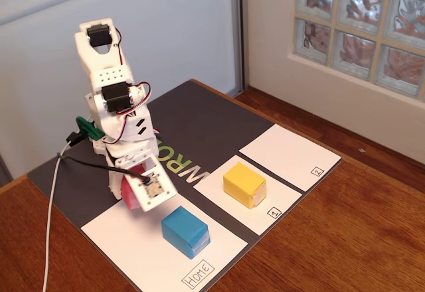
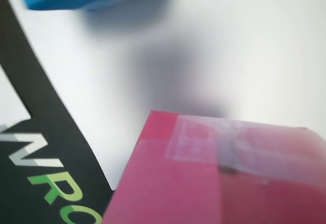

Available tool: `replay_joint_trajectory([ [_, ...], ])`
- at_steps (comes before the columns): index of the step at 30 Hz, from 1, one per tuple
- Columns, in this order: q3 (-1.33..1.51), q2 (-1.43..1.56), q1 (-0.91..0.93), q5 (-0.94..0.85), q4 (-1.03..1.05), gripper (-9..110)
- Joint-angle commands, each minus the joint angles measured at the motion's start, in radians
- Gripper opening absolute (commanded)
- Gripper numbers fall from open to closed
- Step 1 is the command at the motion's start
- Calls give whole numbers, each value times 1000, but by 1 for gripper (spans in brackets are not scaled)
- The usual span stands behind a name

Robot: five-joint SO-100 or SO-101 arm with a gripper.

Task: Move box red to home

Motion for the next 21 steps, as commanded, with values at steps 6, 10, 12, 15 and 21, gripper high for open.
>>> replay_joint_trajectory([
  [6,-2,-25,32,2,-155,-1],
  [10,-9,-72,26,-3,-209,-1],
  [12,-3,-92,26,-5,-230,-1],
  [15,2,-120,32,-11,-241,-1],
  [21,5,-152,55,-25,-258,-1],
])
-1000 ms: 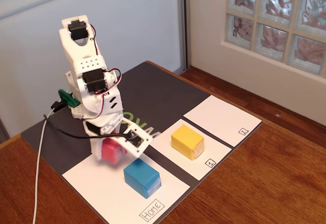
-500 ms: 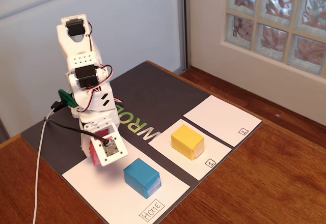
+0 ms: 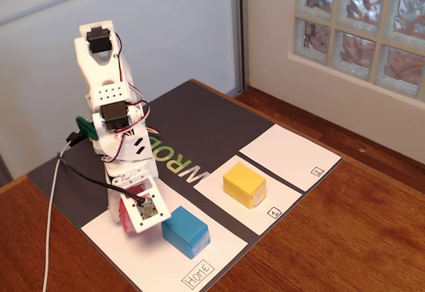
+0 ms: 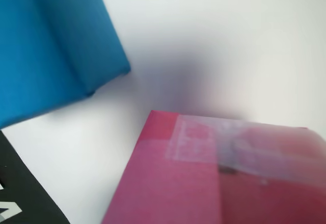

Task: Move box red to home

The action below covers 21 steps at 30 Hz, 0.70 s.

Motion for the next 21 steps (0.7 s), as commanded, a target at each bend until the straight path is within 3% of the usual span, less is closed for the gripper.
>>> replay_joint_trajectory([
  [1,-3,-8,20,-14,-15,-1],
  [21,-2,-89,40,55,-83,-1],
])
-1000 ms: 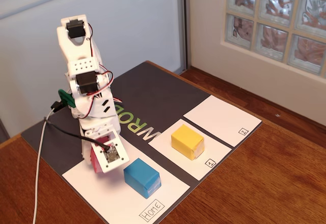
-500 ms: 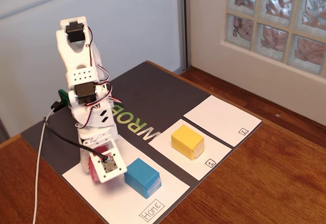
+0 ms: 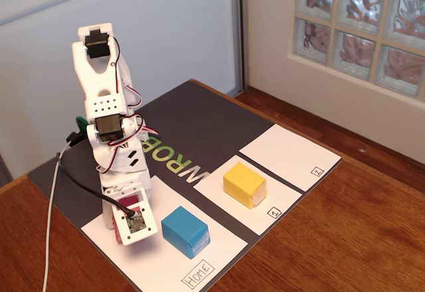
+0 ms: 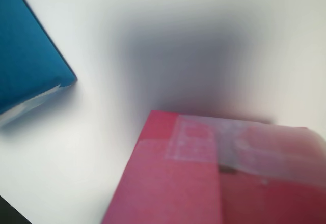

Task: Move box red to home

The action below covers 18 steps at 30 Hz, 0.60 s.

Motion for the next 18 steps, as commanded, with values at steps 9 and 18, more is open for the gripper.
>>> replay_joint_trajectory([
  [9,-3,11,-15,-17,-18,14],
  [18,-6,31,-34,8,-17,63],
])
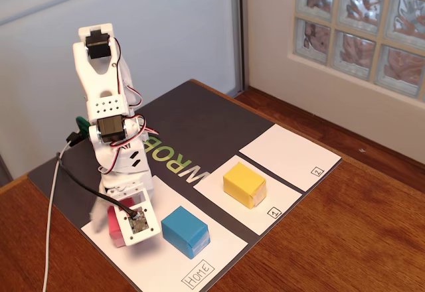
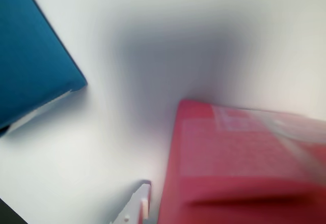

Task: Move box red to home

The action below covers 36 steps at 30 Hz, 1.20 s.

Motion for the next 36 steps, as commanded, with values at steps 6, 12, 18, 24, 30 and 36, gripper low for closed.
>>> replay_joint_trajectory([
  [6,-15,101,-29,11,28,62],
  [12,-15,235,-49,14,112,60],
  [18,-18,397,-64,14,221,57],
  [24,-58,508,-80,-6,328,51],
  [30,-144,575,-103,-86,443,28],
  [36,-192,618,-150,-181,509,0],
])
